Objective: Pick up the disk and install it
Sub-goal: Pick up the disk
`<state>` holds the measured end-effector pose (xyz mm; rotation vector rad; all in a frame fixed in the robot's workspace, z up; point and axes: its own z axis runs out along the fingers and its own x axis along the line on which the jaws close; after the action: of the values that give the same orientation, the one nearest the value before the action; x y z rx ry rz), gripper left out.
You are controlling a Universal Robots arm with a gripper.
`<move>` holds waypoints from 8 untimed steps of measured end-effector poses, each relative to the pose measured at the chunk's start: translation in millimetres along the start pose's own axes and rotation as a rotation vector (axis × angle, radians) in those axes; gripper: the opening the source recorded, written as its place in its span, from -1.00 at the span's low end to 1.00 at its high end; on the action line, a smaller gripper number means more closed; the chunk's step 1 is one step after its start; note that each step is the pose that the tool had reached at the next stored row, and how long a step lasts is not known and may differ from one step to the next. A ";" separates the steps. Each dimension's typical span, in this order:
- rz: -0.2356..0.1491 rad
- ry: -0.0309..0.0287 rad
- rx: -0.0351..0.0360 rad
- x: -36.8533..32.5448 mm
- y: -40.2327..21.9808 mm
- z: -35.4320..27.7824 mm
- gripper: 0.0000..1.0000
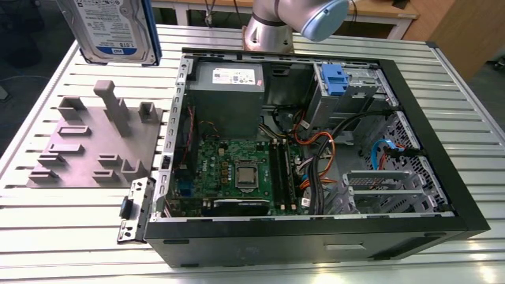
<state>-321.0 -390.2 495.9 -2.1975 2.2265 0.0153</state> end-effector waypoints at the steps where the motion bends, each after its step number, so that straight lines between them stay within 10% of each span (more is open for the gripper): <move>1: 0.000 0.0000 0.0000 0.1 -0.7 0.0 -0.26; 8: 0.000 0.0001 -0.0002 -0.1 -14.8 0.1 -0.26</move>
<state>-306.2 -390.3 495.9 -2.1978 2.2266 0.0153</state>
